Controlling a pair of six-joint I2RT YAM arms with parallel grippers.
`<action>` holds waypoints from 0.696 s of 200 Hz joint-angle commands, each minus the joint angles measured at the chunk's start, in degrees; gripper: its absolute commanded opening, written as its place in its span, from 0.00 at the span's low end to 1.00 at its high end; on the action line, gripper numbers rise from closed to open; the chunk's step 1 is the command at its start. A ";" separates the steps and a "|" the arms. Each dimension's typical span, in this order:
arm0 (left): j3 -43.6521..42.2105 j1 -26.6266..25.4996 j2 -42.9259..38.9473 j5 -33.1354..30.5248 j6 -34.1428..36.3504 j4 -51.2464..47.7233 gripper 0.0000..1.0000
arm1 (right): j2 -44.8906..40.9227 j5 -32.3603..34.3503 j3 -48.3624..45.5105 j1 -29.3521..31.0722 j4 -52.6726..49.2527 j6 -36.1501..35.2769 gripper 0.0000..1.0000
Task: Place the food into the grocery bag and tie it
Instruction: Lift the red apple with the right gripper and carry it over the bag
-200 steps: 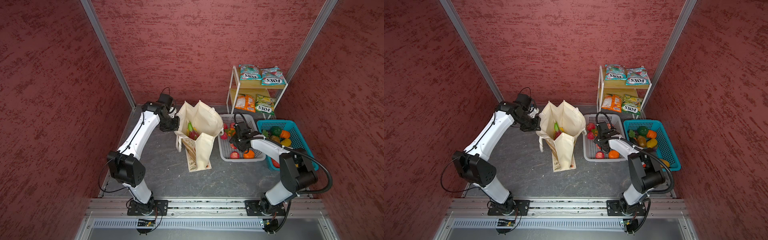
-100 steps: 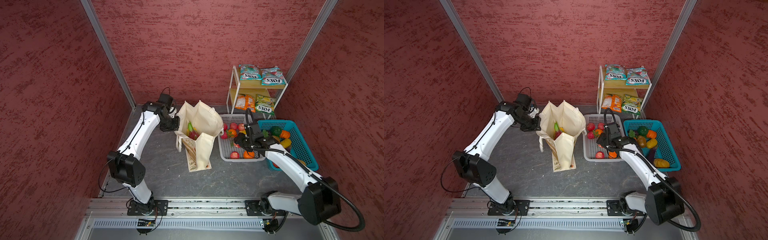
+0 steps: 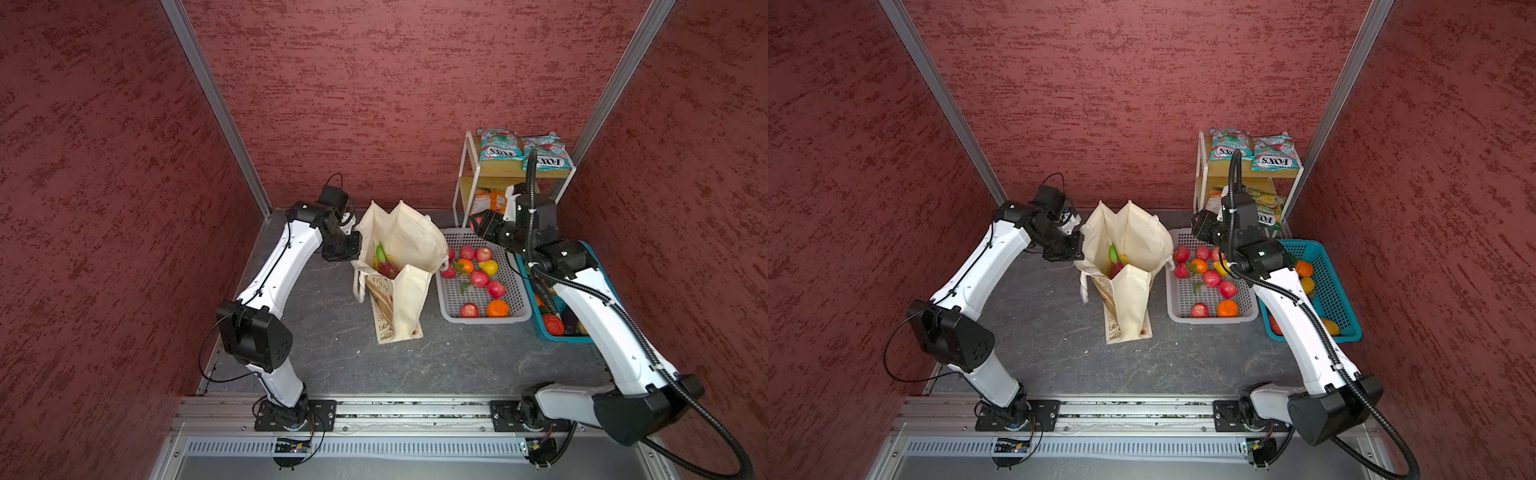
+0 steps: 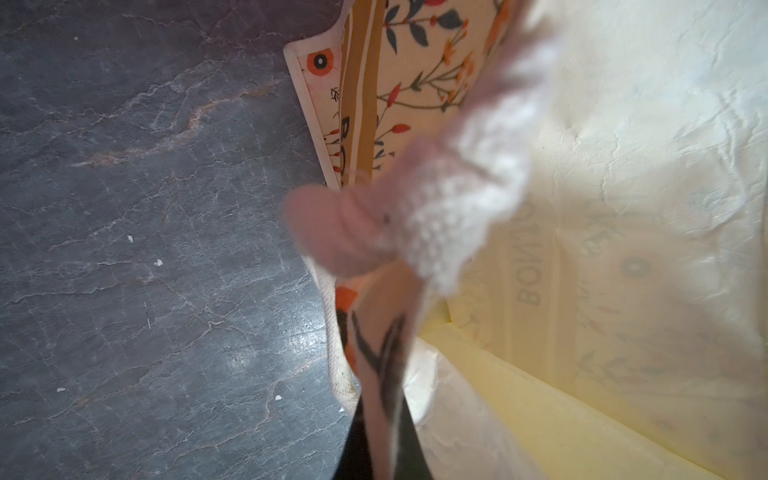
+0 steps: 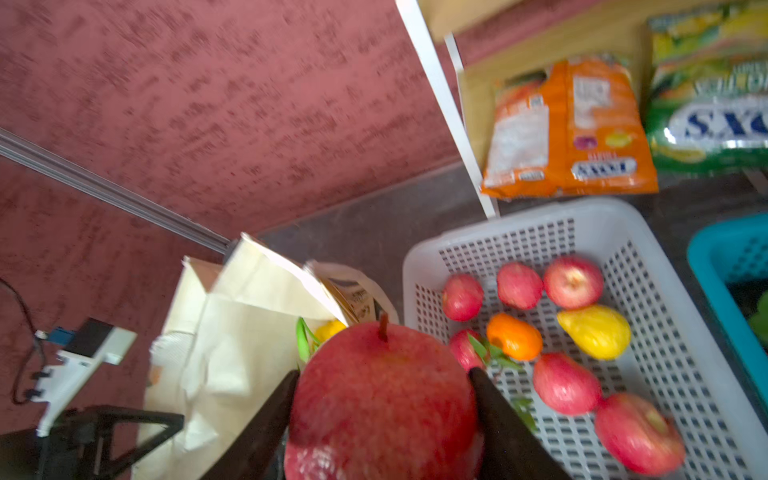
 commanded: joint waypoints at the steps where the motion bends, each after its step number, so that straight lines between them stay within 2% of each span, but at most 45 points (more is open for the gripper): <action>1: 1.65 -0.34 1.41 0.01 0.34 0.87 0.00 | 3.86 -1.97 6.87 1.59 0.97 -3.21 0.54; 26: 1.86 -0.43 1.41 -0.10 0.32 0.60 0.00 | 8.87 -2.17 13.27 6.21 0.46 -7.87 0.54; 71: 2.05 -0.53 1.57 -0.18 0.32 0.52 0.00 | 17.06 -3.34 19.31 14.95 -4.57 -17.96 0.54; 107: 2.54 -0.50 2.26 -0.02 0.61 0.36 0.00 | 22.56 -6.47 22.85 17.51 -8.87 -20.85 0.55; 139: 3.63 -0.43 2.86 -0.04 0.95 0.12 0.00 | 26.73 -6.07 26.10 18.23 -13.10 -22.20 0.55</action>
